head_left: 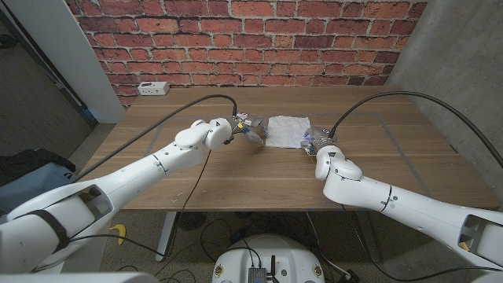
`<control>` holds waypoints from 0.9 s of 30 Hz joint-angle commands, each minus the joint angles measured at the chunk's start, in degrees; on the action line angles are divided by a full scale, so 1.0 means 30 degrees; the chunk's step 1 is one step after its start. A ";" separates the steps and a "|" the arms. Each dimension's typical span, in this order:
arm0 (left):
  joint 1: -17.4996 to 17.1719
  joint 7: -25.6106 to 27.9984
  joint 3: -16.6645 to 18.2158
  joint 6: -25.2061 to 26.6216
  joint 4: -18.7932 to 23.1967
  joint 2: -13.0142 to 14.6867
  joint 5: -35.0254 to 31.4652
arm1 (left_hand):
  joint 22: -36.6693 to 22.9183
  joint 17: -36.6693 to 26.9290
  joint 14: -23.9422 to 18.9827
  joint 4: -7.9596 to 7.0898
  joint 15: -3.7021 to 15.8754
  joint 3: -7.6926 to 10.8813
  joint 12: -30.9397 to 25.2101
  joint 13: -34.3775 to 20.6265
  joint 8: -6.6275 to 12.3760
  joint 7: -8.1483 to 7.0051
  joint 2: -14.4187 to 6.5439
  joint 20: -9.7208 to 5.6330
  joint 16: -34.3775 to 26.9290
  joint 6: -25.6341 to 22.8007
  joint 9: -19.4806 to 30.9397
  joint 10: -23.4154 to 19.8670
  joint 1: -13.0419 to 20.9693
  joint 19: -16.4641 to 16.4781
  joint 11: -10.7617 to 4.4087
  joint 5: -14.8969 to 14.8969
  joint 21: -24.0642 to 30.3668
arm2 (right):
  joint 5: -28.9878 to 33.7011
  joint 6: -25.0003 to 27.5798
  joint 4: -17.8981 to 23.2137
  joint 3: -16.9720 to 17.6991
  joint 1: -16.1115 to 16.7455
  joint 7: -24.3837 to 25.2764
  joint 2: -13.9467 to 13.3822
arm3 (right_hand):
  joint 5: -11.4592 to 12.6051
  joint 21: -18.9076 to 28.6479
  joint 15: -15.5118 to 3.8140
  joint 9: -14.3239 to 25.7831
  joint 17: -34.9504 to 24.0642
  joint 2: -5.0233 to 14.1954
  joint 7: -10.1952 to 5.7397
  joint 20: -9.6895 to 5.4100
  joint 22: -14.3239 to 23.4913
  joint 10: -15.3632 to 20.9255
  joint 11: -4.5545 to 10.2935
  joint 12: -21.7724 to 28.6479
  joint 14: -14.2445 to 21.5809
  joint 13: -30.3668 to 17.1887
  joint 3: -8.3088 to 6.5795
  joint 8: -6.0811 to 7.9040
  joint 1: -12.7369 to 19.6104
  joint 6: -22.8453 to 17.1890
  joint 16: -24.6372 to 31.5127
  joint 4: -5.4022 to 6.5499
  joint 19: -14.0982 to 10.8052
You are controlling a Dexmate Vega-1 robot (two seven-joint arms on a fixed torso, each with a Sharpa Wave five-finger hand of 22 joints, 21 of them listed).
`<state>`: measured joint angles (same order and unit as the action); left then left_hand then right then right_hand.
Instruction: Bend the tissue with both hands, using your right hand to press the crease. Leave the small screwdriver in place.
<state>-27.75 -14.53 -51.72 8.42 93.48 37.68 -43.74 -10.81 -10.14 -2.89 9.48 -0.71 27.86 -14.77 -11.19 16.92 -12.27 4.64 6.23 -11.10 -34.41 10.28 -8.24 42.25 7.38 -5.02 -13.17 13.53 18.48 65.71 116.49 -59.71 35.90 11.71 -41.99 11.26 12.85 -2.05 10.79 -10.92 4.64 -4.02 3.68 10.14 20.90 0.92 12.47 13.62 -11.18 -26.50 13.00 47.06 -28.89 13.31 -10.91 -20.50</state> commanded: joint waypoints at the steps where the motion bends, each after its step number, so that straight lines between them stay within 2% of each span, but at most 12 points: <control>1: 0.0156 0.0278 -0.0418 -0.0600 -0.0799 -0.0403 -0.0120 | -0.0033 -0.0021 -0.0185 0.0009 0.0004 -0.0063 0.0014 0.0008 -0.0037 -0.0051 -0.0047 0.0060 -0.0078 -0.0356 0.0031 -0.0317 0.0381 0.0254 0.0005 -0.0182 0.0056 | 0.0331 0.0170 0.0229 -0.0327 -0.0035 0.0052 -0.0118 | 0.0212 -0.0052 -0.0726 0.0044 -0.0007 -0.0073 -0.0121 -0.0032 0.0038 0.0086 0.0219 -0.0026 0.0119 -0.0068 -0.0087 -0.0062 0.0471 -0.0252 -0.0037 0.0030 -0.0147; 13: 0.0187 0.0534 -0.0763 -0.0644 -0.1384 -0.0707 -0.0279 | -0.0040 -0.0019 -0.0374 -0.0030 0.0106 -0.0126 0.0049 0.0012 -0.0344 -0.0091 -0.0259 0.0022 -0.0089 -0.0295 0.0022 -0.0506 0.0842 0.0384 -0.0013 -0.0136 0.0054 | 0.0480 -0.0169 0.0333 -0.0243 0.0183 0.0033 -0.0241 | 0.0236 -0.0083 -0.0773 0.0051 -0.0019 -0.0190 -0.0205 -0.0068 0.0043 0.0195 0.0339 -0.0047 0.0145 -0.0071 -0.0046 -0.0146 0.1135 -0.0288 -0.0078 0.0092 -0.0198; 18: 0.0164 0.1337 -0.0733 -0.1143 -0.2100 -0.0918 0.0098 | -0.0061 -0.0017 -0.0996 -0.0125 0.0484 -0.0241 -0.0070 0.0018 -0.0333 0.0012 -0.0739 -0.0090 -0.0203 -0.1422 0.0026 -0.1261 0.1391 0.0966 -0.0165 0.0055 0.0210 | 0.0441 -0.0291 0.0419 -0.0020 0.0408 0.0079 -0.0250 | 0.0236 -0.0094 -0.0795 0.0054 -0.0032 -0.0197 -0.0210 -0.0069 0.0046 0.0188 0.0292 -0.0072 0.0166 -0.0074 -0.0012 -0.0172 0.1320 -0.0311 -0.0078 0.0140 -0.0212; 27: 0.0254 0.2824 -0.0925 -0.1746 -0.3411 -0.1387 0.0393 | -0.0085 -0.0022 -0.1708 -0.0191 0.0654 -0.0408 -0.0205 0.0020 -0.0446 0.0329 -0.1150 -0.0158 -0.0325 -0.2177 0.0034 -0.2061 0.1779 0.1473 -0.0047 0.0297 0.0347 | 0.0424 -0.0509 0.0371 0.0216 0.0567 0.0057 -0.0219 | 0.0204 -0.0105 -0.0751 0.0061 -0.0074 -0.0205 -0.0152 -0.0015 0.0052 0.0295 0.0221 -0.0062 0.0210 -0.0085 0.0139 -0.0201 0.1431 -0.0391 -0.0061 0.0307 -0.0249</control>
<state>-27.20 -9.86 -53.76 4.91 87.20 34.94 -43.39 -10.80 -10.15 -7.28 9.01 1.23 26.91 -15.06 -10.91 15.62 -11.45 1.53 5.84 -11.49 -39.94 10.24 -13.39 46.88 10.91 -5.19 -12.45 14.21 19.74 65.00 117.58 -59.82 37.00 11.91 -42.59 11.70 12.85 -2.27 10.79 -10.93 3.93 -4.41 3.38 10.15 21.18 1.65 12.47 13.83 -11.34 -26.01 12.61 51.00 -29.69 13.30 -10.42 -20.80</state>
